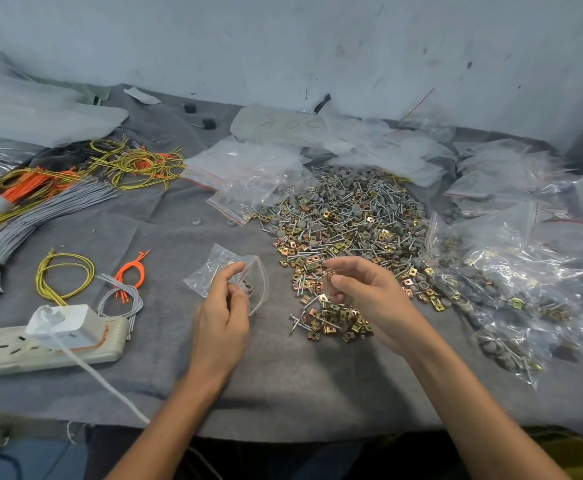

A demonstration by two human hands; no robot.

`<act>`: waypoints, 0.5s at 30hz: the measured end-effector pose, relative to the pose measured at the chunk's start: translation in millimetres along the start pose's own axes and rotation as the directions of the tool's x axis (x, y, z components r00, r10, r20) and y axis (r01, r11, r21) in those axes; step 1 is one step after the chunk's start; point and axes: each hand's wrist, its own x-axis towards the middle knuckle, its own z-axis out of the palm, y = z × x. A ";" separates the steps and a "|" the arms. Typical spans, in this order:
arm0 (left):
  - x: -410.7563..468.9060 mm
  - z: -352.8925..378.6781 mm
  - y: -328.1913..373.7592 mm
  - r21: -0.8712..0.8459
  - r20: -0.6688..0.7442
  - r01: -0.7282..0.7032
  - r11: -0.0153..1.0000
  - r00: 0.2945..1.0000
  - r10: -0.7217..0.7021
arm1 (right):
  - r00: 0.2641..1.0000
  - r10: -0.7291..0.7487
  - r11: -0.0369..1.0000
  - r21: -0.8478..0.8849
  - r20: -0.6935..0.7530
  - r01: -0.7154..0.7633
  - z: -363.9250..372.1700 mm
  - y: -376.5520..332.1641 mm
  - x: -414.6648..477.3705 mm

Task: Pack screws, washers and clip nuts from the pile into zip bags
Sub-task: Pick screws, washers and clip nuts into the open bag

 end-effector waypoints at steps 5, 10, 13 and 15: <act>-0.1 0.1 -2.6 -0.002 0.000 -0.014 1.000 1.000 0.014 | 0.994 -0.110 0.994 -0.003 -0.004 0.110 12.0 -14.2 -17.4; 0.2 0.3 -3.4 -0.003 -0.002 -0.003 1.000 1.000 0.003 | 0.979 -0.203 0.978 -0.050 0.006 0.203 25.3 -26.4 -30.5; -0.1 0.4 -2.5 -0.007 -0.009 0.002 1.000 1.000 -0.002 | 0.977 -0.211 0.974 -0.088 0.004 0.211 32.9 -24.3 -27.9; 0.1 0.3 -1.5 -0.016 -0.009 0.004 1.000 1.000 -0.005 | 0.978 -0.208 0.970 -0.130 0.005 0.207 39.4 -17.9 -23.8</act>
